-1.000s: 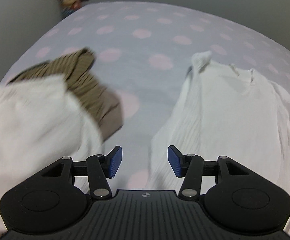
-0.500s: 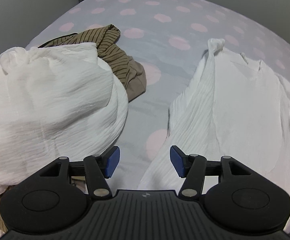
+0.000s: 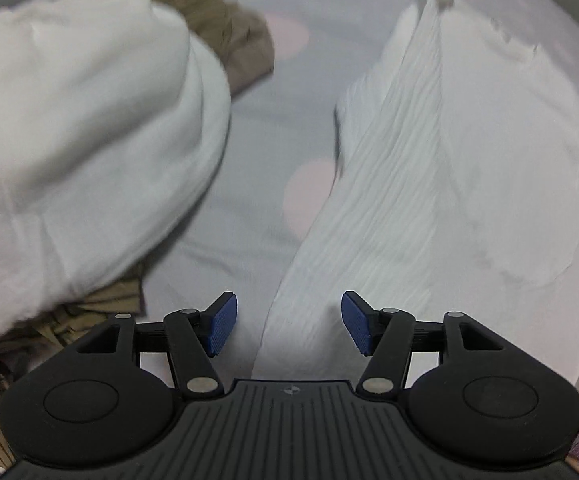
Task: Fold clothes
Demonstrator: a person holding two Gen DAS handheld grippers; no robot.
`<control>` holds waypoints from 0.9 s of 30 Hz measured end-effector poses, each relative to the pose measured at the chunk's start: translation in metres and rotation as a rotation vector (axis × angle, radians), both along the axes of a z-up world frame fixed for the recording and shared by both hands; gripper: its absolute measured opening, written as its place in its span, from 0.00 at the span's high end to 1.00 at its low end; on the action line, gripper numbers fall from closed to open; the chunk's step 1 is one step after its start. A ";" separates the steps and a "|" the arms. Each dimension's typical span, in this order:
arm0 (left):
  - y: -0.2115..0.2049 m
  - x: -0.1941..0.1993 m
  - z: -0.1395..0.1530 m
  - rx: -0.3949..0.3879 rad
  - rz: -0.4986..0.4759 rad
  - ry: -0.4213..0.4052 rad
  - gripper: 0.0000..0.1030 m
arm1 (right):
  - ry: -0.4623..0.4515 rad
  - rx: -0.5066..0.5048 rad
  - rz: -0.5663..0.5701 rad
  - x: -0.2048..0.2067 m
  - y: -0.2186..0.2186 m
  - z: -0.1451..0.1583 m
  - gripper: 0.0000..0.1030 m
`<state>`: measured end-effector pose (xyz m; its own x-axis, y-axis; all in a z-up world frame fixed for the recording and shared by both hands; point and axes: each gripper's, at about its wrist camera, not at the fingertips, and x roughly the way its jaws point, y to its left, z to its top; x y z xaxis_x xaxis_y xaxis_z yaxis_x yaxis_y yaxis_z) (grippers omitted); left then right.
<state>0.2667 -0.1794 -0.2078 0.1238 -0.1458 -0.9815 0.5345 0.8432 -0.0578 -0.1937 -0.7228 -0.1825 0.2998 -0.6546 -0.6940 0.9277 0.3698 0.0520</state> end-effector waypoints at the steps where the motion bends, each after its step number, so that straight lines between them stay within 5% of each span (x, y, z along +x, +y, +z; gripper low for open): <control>1: -0.001 0.001 -0.006 0.015 0.001 0.006 0.45 | -0.005 0.004 0.002 0.002 0.003 0.000 0.71; 3: -0.002 0.001 -0.015 0.034 0.003 0.020 0.47 | -0.020 -0.008 -0.003 0.003 0.014 -0.001 0.58; 6: -0.004 0.000 -0.021 0.020 0.008 0.055 0.66 | -0.064 -0.021 0.019 -0.002 0.041 -0.007 0.57; 8: -0.007 -0.002 -0.020 0.008 0.005 0.054 0.89 | -0.092 -0.022 0.053 0.001 0.068 -0.019 0.56; 10: -0.008 -0.005 -0.015 -0.003 0.001 0.046 0.96 | -0.112 -0.012 0.087 0.005 0.094 -0.033 0.56; 19: 0.002 -0.009 0.047 -0.068 0.012 -0.120 0.98 | -0.180 0.088 0.037 0.000 0.118 -0.057 0.53; 27: 0.013 0.044 0.119 -0.072 0.096 -0.338 0.99 | -0.185 0.092 0.033 0.000 0.118 -0.058 0.53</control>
